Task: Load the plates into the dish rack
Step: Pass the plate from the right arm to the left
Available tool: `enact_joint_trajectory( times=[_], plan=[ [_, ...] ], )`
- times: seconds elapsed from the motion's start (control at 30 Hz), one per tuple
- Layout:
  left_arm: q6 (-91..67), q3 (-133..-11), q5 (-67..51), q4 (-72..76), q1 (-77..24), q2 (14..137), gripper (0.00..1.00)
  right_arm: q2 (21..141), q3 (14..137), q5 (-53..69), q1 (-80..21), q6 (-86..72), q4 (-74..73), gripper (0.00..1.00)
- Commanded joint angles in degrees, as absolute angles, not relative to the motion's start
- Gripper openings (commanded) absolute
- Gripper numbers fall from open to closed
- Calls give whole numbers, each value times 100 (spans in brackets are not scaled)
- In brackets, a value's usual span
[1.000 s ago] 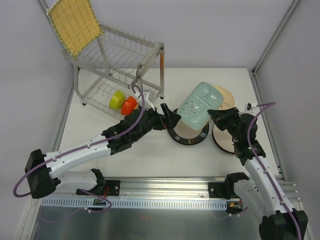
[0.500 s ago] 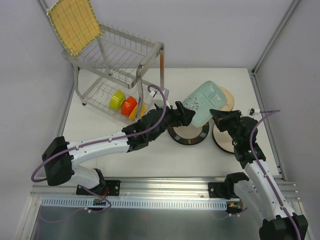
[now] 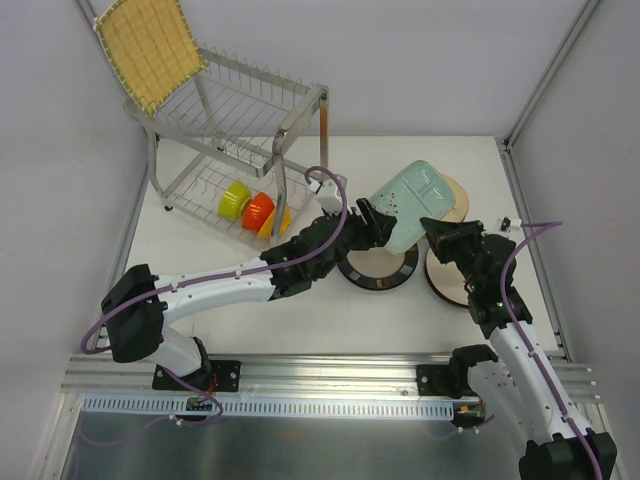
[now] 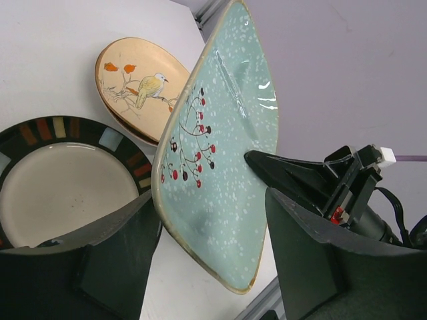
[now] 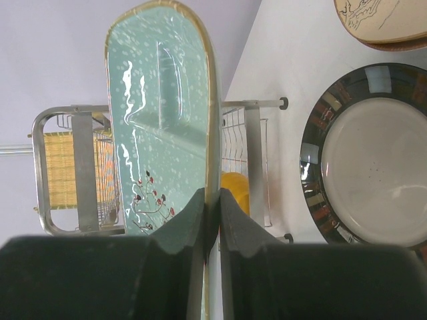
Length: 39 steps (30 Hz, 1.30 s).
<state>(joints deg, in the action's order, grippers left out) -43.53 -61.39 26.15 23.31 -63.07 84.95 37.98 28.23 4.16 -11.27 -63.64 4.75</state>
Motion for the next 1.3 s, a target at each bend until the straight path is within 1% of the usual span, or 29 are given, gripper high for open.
enact_joint_trajectory(
  times=[0.0,0.03,0.17,0.3,0.43,0.53,0.63,0.67,0.77,0.8,0.87,0.9,0.97,1.0,1.03,1.1,1.27],
  plan=[
    [-4544,-6398,2751,2496,-6363,8543,61,3568,2953,422,-1178,-6609,1635,1],
    [-4614,-6390,2734,2487,-6363,8560,61,3568,2962,431,-1169,-6609,1635,1],
    [-4667,-6425,2760,2487,-6372,8631,53,3586,2944,431,-1169,-6653,1643,1],
    [-4658,-6521,2716,2487,-6372,8719,53,3586,2918,431,-1178,-6697,1696,1],
    [-4693,-6565,2733,2479,-6372,8815,55,3595,2936,457,-1178,-6680,1679,1],
    [-4702,-6583,2812,2470,-6372,8842,54,3595,2927,457,-1178,-6671,1679,1],
    [-4693,-6600,2865,2478,-6372,8868,44,3630,2944,501,-1187,-6653,1670,1],
    [-4693,-6601,2865,2470,-6372,8877,37,3621,2944,518,-1187,-6645,1670,1],
    [-4676,-6583,2927,2478,-6372,8895,28,3630,2936,589,-1195,-6627,1670,1],
    [-4641,-6592,3005,2470,-6372,8895,21,3630,2918,624,-1204,-6627,1653,1],
    [-4588,-6583,3102,2479,-6372,8886,14,3621,2900,676,-1195,-6636,1652,3],
    [-4518,-6583,3137,2470,-6372,8868,7,3612,2866,746,-1195,-6644,1652,5],
    [-4465,-6583,3269,2496,-6372,8842,1,3604,2830,817,-1204,-6644,1652,10],
    [-4395,-6574,3304,2496,-6372,8833,0,3586,2804,878,-1204,-6636,1652,12],
    [-4351,-6566,3400,2513,-6363,8816,0,3586,2743,905,-1204,-6618,1661,16],
    [-4159,-6539,3454,2636,-6363,8763,0,3542,2681,993,-1204,-6601,1644,20],
    [-3587,-6329,3577,3128,-6354,8622,0,3463,2453,1169,-1204,-6539,1626,31]
  ],
)
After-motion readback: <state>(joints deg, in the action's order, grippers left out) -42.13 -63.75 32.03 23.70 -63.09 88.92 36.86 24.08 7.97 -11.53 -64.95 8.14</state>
